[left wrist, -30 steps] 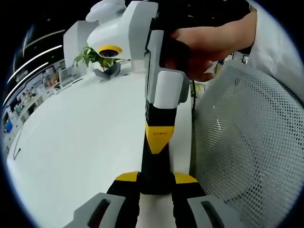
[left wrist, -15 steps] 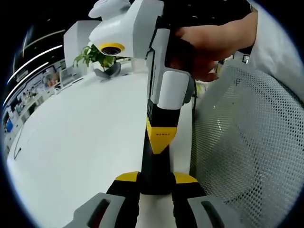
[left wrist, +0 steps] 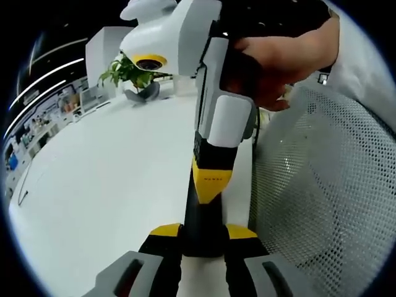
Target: Press the specified remote control buttons in sequence, fully releasing each button before pressing the next.
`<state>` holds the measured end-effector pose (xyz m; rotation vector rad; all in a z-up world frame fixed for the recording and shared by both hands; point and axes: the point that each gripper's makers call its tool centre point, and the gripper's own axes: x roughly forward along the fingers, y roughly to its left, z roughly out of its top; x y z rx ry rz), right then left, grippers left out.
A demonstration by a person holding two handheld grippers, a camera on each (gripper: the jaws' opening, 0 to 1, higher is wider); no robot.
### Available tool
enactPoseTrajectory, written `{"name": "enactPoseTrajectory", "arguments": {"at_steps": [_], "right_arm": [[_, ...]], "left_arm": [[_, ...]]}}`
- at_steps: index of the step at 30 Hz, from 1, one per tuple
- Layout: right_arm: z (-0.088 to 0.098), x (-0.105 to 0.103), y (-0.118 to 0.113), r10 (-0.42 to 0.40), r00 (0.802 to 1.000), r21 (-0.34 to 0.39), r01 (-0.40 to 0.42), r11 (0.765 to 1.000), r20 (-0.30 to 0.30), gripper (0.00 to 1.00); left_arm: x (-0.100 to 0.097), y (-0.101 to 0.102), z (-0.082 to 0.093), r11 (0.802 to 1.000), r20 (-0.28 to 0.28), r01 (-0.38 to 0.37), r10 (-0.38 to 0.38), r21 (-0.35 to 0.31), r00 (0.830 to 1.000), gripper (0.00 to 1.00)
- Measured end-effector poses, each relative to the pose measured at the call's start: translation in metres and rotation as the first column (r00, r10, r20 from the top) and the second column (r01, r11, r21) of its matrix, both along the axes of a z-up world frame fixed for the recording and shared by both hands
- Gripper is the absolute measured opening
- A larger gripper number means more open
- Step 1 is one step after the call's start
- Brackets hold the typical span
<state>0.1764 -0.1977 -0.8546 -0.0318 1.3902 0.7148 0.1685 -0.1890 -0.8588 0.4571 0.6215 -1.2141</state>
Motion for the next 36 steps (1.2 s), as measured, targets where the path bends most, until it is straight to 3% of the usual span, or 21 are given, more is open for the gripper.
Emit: {"name": "enactPoseTrajectory", "arguments": {"at_steps": [10, 15, 21, 24, 27, 31, 32, 36], "right_arm": [[0.002, -0.001, -0.001, 0.006, 0.999, 0.024, -0.007, 1.000, 0.039, 0.00], [0.016, -0.003, 0.001, -0.003, 0.996, 0.082, -0.004, 0.997, 0.088, 0.00], [0.038, 0.000, -0.002, -0.022, 0.976, 0.158, -0.013, 0.987, 0.216, 0.00], [0.052, 0.001, -0.012, -0.007, 0.948, 0.143, -0.041, 0.989, 0.318, 0.00], [0.076, 0.007, -0.019, -0.039, 0.900, 0.164, -0.037, 0.986, 0.434, 0.00], [0.117, 0.013, -0.035, -0.118, 0.787, 0.219, -0.021, 0.976, 0.606, 0.00], [0.120, 0.011, -0.037, -0.130, 0.781, 0.228, -0.016, 0.974, 0.611, 0.03], [0.119, 0.002, -0.049, -0.179, 0.789, 0.259, 0.026, 0.965, 0.588, 0.10]], "left_arm": [[-0.001, 0.002, 0.001, 1.000, 0.003, 0.005, -0.004, -0.006, 1.000, 0.25], [-0.001, 0.002, 0.001, 1.000, 0.002, 0.002, -0.002, -0.007, 1.000, 0.25], [-0.001, 0.002, 0.000, 1.000, 0.001, 0.002, -0.002, -0.006, 1.000, 0.24], [0.000, 0.002, 0.000, 1.000, -0.001, 0.005, -0.005, -0.002, 1.000, 0.24], [0.000, 0.002, 0.000, 1.000, -0.002, 0.002, -0.002, 0.003, 1.000, 0.24], [0.000, 0.001, 0.000, 1.000, -0.015, -0.006, 0.006, 0.026, 1.000, 0.24], [0.000, 0.001, 0.000, 1.000, -0.016, -0.006, 0.006, 0.031, 1.000, 0.24], [0.000, 0.001, -0.001, 0.998, -0.021, -0.001, 0.002, 0.055, 1.000, 0.24]]}}
